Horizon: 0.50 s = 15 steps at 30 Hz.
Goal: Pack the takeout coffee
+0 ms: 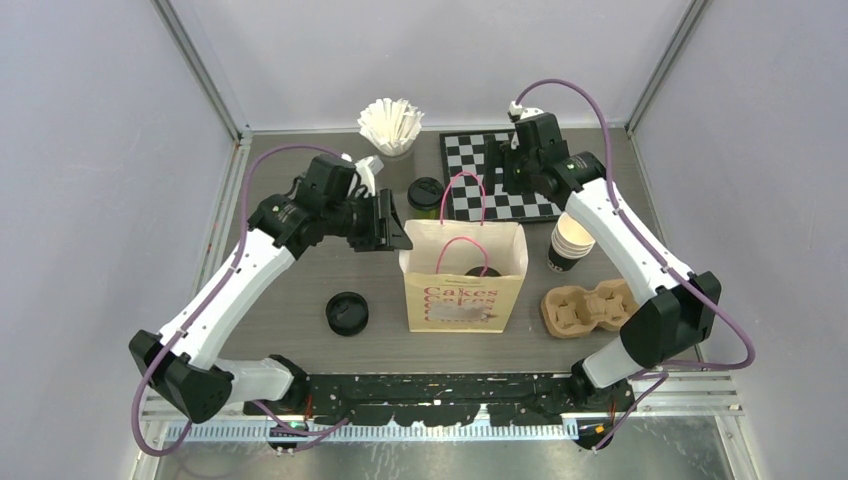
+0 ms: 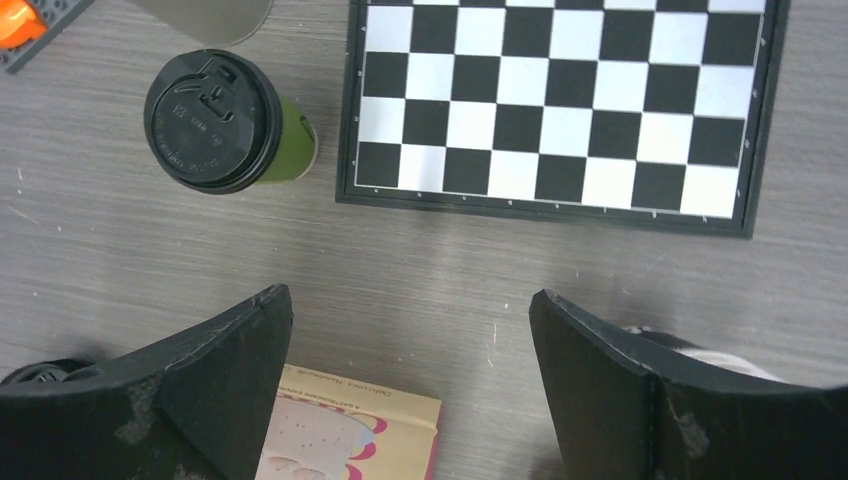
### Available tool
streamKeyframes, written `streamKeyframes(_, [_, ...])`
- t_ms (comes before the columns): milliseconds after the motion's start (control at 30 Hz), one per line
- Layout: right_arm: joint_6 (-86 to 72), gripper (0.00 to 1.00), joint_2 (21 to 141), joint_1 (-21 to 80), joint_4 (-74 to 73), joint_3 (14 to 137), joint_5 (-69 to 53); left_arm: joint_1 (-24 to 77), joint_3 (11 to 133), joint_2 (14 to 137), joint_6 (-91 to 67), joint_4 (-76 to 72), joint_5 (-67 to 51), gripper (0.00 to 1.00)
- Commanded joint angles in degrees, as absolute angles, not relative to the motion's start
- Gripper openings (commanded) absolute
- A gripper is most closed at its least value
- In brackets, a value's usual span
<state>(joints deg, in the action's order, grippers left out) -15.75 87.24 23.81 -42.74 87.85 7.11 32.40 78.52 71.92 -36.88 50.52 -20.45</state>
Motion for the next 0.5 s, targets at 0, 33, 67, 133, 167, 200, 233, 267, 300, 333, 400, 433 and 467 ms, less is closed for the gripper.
streamKeyframes(0, [-8.9, 0.93, 87.8, 23.8, -32.5, 88.2, 2.5, 32.6, 80.1, 72.0, -35.6, 49.7, -22.6, 0.49])
streamKeyframes(33, [-8.2, 0.93, 89.1, 23.7, -32.1, 89.5, 2.3, 32.6, 80.2, 72.4, -35.6, 49.4, -22.8, 0.49])
streamKeyframes(67, [-7.5, 0.93, 90.4, 23.8, -32.0, 90.9, 1.9, 32.6, 80.3, 72.9, -35.5, 49.3, -23.0, 0.49])
streamKeyframes(133, [-6.2, 0.93, 92.7, 23.8, -32.0, 93.8, 0.9, 32.9, 80.7, 74.0, -35.5, 49.3, -23.1, 0.49])
streamKeyframes(167, [-5.6, 0.93, 93.8, 23.8, -31.8, 95.0, -1.8, 33.2, 80.9, 74.5, -35.4, 49.3, -23.2, 0.48])
streamKeyframes(200, [-5.0, 0.93, 94.9, 23.7, -31.6, 95.9, -3.3, 33.6, 81.0, 75.0, -35.5, 49.5, -23.5, 0.47])
streamKeyframes(233, [-4.5, 0.93, 95.9, 23.7, -31.3, 96.8, -4.7, 33.8, 81.2, 75.3, -35.5, 49.9, -23.6, 0.46])
streamKeyframes(267, [-4.2, 0.93, 96.9, 23.8, -31.1, 97.5, -6.0, 34.2, 81.5, 75.5, -35.2, 50.5, -23.5, 0.43])
streamKeyframes(300, [-4.1, 0.93, 97.9, 23.8, -30.7, 98.3, -7.0, 34.5, 81.9, 75.6, -34.9, 51.3, -23.3, 0.38])
streamKeyframes(333, [-4.1, 0.92, 98.9, 23.8, -30.6, 99.2, -8.3, 34.6, 82.4, 75.6, -34.6, 52.4, -23.2, 0.31])
streamKeyframes(400, [-3.8, 0.92, 100.9, 23.7, -30.8, 101.2, -10.9, 34.7, 83.2, 74.7, -34.4, 54.7, -22.8, 0.18])
streamKeyframes(433, [-3.8, 0.91, 101.9, 23.8, -30.9, 102.2, -11.9, 34.8, 83.3, 74.0, -34.6, 55.6, -22.8, 0.13])
streamKeyframes(467, [-3.7, 0.91, 102.6, 23.8, -31.0, 103.0, -13.0, 34.8, 83.2, 73.2, -34.9, 56.2, -23.0, 0.08])
